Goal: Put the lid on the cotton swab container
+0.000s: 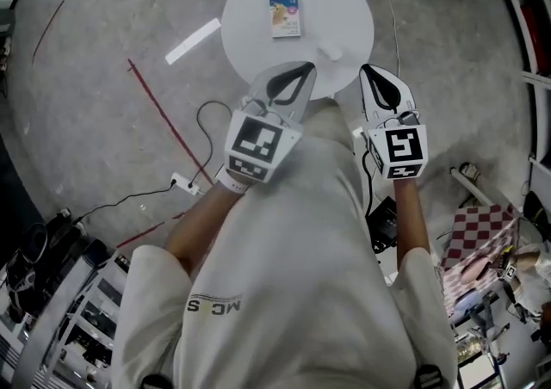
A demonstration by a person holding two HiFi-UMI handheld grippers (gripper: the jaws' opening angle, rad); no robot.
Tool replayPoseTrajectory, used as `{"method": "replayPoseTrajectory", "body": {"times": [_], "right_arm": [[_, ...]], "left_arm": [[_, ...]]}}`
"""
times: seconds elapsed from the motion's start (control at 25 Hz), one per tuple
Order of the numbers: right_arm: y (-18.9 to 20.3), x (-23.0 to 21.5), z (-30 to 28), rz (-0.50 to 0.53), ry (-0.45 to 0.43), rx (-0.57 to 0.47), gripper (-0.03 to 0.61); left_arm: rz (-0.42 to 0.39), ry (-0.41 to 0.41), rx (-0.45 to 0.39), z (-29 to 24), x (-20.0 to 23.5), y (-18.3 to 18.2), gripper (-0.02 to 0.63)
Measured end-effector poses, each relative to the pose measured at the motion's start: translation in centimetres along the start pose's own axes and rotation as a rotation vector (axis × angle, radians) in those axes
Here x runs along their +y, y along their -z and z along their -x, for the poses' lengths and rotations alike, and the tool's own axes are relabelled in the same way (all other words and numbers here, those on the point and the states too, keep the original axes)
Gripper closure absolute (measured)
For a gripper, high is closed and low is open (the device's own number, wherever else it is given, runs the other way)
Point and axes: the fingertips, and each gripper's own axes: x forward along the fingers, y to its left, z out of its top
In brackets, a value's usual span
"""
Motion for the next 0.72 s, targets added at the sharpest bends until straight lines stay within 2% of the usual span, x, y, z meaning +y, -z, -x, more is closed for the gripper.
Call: {"method": "replayPoseTrajectory", "body": {"times": [0.16,0.36,0.48,0.72], "right_arm": [[-0.8,0.3,1.1,-0.017,0.005,-0.010,0.578],[-2.2,1.8,3.2,-0.014,-0.014,-0.043,0.578],[-2.6,2.7,3.2,-0.003,-0.042,-0.046,0.578],[-1.4,4.3,3.3,-0.060,-0.121,-0.019,0.578]], "left_arm": [[-0.049,0.008,-0.028,1.4,-0.1,-1.2,0.614],[-0.056,0.005,-0.055,3.0,-0.1,-1.7,0.614],[-0.058,0.006,-0.075,3.6,0.1,-2.0,0.614],[-0.080,0.046,-0.078,3.5,-1.3,-1.8,0.614]]}}
